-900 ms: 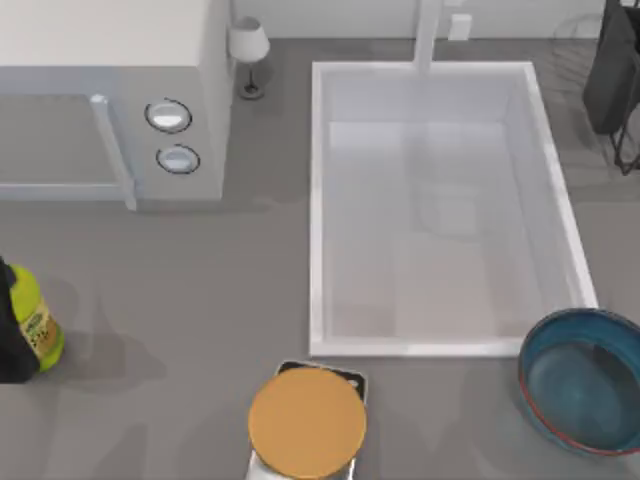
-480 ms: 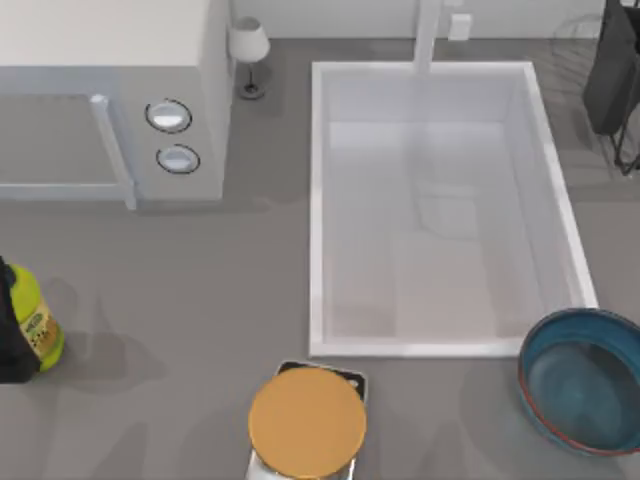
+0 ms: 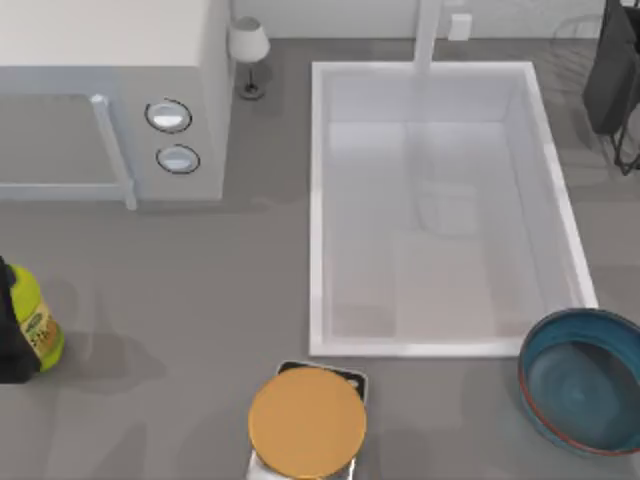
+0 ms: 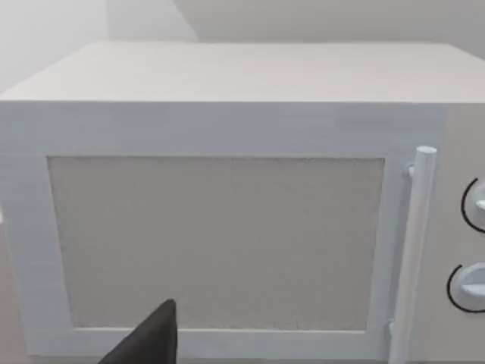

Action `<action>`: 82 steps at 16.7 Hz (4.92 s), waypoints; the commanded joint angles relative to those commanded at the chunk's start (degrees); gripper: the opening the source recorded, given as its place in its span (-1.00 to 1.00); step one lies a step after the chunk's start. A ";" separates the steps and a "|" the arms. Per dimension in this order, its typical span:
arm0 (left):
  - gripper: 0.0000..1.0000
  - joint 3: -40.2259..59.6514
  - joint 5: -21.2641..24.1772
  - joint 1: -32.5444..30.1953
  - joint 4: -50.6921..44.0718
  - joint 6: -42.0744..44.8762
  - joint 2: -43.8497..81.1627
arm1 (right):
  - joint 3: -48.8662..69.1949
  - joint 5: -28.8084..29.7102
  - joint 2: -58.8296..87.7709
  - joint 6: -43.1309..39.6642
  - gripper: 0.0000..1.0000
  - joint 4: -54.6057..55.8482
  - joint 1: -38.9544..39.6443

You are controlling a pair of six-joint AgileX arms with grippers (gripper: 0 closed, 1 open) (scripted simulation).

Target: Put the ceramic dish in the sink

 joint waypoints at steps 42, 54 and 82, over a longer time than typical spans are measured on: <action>1.00 0.00 0.00 0.00 0.00 0.00 0.00 | 7.47 0.14 39.62 3.51 -0.36 -0.20 3.19; 1.00 0.00 0.00 0.00 0.00 0.00 0.00 | 7.47 0.14 39.62 3.51 -1.00 -0.20 3.19; 1.00 0.00 0.00 0.00 0.00 0.00 0.00 | 33.07 2.37 32.68 2.03 -1.00 -30.67 6.71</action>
